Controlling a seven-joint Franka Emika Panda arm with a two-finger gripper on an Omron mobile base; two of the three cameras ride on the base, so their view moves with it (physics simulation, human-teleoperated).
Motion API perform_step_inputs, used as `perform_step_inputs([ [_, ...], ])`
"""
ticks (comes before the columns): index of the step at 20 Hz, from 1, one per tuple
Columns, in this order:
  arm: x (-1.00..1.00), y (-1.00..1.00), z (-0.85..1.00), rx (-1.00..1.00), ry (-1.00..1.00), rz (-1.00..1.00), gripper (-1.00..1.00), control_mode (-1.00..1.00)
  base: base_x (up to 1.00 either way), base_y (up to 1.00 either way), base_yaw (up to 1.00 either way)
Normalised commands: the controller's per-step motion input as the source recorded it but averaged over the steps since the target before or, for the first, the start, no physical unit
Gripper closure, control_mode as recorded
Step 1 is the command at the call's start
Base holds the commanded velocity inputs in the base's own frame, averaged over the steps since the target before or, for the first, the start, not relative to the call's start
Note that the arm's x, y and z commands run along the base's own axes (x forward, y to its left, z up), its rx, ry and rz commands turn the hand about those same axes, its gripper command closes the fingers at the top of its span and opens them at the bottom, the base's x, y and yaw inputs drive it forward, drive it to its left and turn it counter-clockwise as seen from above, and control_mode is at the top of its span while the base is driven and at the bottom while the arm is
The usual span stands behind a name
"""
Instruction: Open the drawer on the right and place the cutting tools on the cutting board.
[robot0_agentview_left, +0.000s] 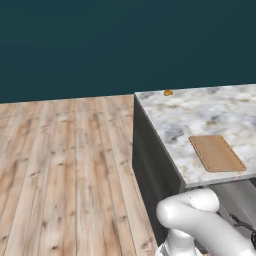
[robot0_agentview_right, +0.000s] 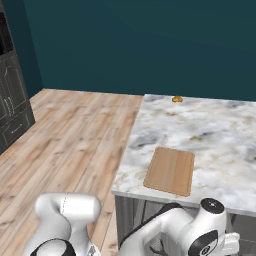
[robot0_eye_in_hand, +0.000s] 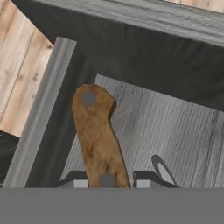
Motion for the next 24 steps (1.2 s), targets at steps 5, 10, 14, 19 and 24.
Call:
perform_step_inputs([
  [5, 0.03, 0.29, 1.00, 0.00, -0.10, -0.18, 1.00, -1.00, 0.00, 0.00, 0.00],
  [10, 0.36, 0.60, 0.92, 0.00, -0.13, -0.28, 1.00, -1.00, 0.00, 0.00, 0.00],
  [14, 0.67, 0.88, 0.72, 0.01, -0.03, -0.24, 1.00, -1.00, 0.00, 0.00, 0.00],
  [19, 0.98, 1.00, 0.38, -0.01, 0.00, -0.29, 1.00, -1.00, 0.00, 0.00, 0.00],
  [24, 1.00, 0.88, 0.18, -0.05, 0.00, -0.29, 1.00, -1.00, 0.00, 0.00, 0.00],
])
